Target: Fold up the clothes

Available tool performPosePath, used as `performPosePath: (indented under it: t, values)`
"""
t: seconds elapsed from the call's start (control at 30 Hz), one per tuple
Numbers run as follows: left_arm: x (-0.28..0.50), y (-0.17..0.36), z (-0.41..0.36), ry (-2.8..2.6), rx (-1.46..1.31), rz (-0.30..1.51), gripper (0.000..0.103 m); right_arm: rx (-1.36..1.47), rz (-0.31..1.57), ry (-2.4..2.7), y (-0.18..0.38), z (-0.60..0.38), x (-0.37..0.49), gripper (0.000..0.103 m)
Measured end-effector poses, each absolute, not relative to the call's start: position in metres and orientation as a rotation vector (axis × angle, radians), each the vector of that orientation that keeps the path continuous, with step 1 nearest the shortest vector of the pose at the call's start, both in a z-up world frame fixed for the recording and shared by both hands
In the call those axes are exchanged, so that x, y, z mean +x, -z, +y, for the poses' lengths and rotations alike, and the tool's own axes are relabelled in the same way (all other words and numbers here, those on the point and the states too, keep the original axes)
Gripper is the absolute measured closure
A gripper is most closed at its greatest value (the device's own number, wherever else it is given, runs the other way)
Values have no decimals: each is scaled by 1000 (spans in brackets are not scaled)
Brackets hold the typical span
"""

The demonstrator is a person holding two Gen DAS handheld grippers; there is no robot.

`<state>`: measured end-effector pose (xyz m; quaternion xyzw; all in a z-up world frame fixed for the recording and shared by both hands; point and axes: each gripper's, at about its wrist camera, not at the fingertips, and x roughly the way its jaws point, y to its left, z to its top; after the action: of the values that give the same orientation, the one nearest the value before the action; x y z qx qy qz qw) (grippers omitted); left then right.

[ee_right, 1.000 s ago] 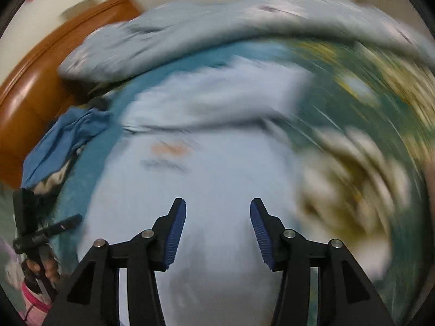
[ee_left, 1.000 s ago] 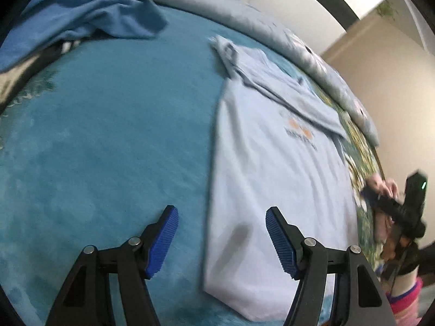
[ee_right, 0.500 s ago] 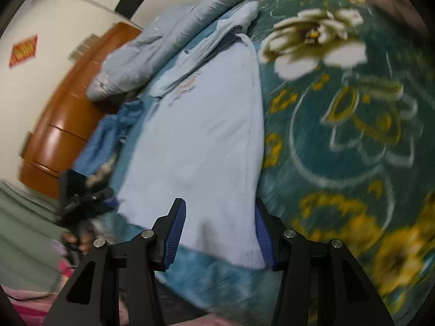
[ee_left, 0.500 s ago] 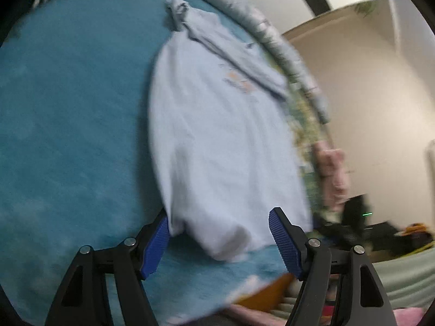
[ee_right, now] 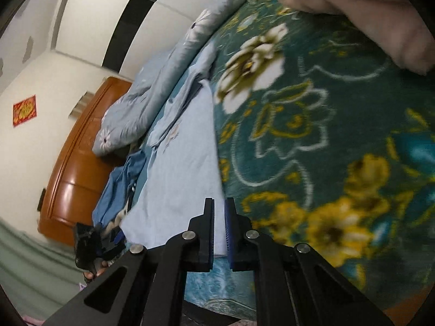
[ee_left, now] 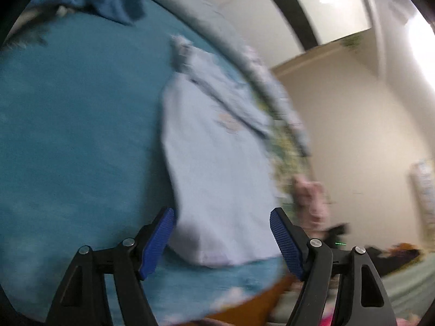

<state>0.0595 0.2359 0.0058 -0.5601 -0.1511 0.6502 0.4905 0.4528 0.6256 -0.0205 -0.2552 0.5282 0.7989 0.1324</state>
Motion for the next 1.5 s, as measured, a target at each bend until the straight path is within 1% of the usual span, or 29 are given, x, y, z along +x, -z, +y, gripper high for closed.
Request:
performPosePath:
  t: [0.13,0.2,0.23,0.27,0.3,0.37,0.43,0.6,0.77,0.87,0.93,1.0,1.07,1.13,1.17,1.23,1.27,1.3,1.37,1.47,1.5]
  values:
    - [48,5,239,-1670,-1396,-334,26,-810,1472,-2328,19,617,439,94]
    - [43,10,245,-1690,-1418,-268,26,-849,1430,-2318,19,614,430,92]
    - [44,14,251,-1663,-1431,-245,26,-863,1407,-2305,19,614,428,84]
    - [45,17,257,-1634,-1444,-224,26,-868,1390,-2294,20,614,427,80]
    - [49,18,260,-1582,-1446,-232,26,-865,1387,-2292,20,614,426,77]
    - [58,21,266,-1480,-1447,-247,26,-867,1378,-2291,20,613,424,76]
    - [68,23,272,-1414,-1443,-245,26,-882,1373,-2299,20,611,423,72]
    - [88,12,259,-1257,-1373,-302,26,-950,1388,-2339,20,605,424,72]
    - [72,13,248,-1344,-1374,-343,26,-971,1412,-2363,26,600,419,71]
    - [61,31,247,-1355,-1436,-398,26,-937,1440,-2374,27,603,416,71]
    - [58,40,242,-1349,-1444,-454,26,-939,1424,-2388,27,603,417,71]
    - [57,36,237,-1360,-1428,-479,26,-928,1425,-2395,28,602,417,71]
    - [58,31,238,-1421,-1428,-439,28,-922,1389,-2403,26,599,413,71]
    - [63,26,245,-1470,-1419,-396,28,-932,1299,-2419,21,593,404,72]
    - [67,24,249,-1488,-1412,-382,31,-947,1240,-2432,18,589,399,73]
    - [71,20,254,-1528,-1408,-345,40,-986,1128,-2444,12,581,391,85]
    - [73,19,256,-1550,-1409,-323,49,-1004,1081,-2441,10,579,388,87]
    - [74,19,259,-1563,-1410,-304,53,-1020,1040,-2434,9,577,386,90]
    - [78,19,264,-1597,-1414,-251,69,-1040,976,-2428,7,574,381,92]
    - [82,20,269,-1635,-1415,-190,87,-1035,919,-2453,2,570,380,93]
    - [83,20,270,-1644,-1415,-180,90,-1032,903,-2459,0,569,380,93]
